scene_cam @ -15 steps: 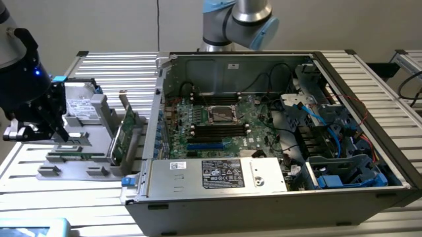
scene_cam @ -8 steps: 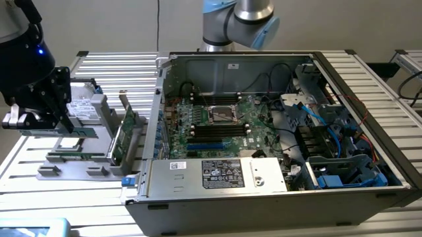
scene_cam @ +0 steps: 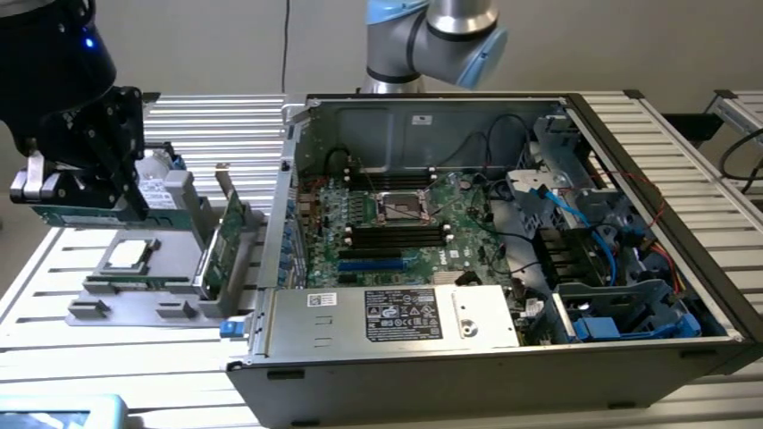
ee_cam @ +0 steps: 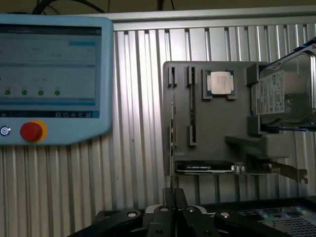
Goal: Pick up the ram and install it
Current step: 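Pick up the ram and move it above insertion slot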
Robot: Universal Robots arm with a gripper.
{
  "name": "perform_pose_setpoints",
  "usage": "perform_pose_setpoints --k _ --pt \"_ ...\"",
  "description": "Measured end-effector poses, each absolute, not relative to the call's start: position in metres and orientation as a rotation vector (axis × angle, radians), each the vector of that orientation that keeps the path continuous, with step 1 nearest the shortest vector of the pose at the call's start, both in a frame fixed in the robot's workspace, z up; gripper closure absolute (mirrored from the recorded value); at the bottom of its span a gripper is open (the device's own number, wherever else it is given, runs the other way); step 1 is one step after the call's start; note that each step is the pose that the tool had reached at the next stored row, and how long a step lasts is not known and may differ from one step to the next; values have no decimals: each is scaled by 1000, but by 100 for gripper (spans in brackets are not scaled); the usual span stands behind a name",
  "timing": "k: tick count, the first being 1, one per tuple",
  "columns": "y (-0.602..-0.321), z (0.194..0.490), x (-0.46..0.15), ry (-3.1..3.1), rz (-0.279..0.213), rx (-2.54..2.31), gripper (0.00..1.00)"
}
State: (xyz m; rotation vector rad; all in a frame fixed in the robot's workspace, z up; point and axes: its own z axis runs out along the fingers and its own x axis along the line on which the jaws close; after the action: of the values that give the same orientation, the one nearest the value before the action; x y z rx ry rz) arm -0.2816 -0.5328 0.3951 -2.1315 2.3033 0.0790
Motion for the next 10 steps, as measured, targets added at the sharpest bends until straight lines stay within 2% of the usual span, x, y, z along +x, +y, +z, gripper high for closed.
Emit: perform_pose_setpoints --k 10 --pt "-533 411 -241 2300 82 -2137 88"
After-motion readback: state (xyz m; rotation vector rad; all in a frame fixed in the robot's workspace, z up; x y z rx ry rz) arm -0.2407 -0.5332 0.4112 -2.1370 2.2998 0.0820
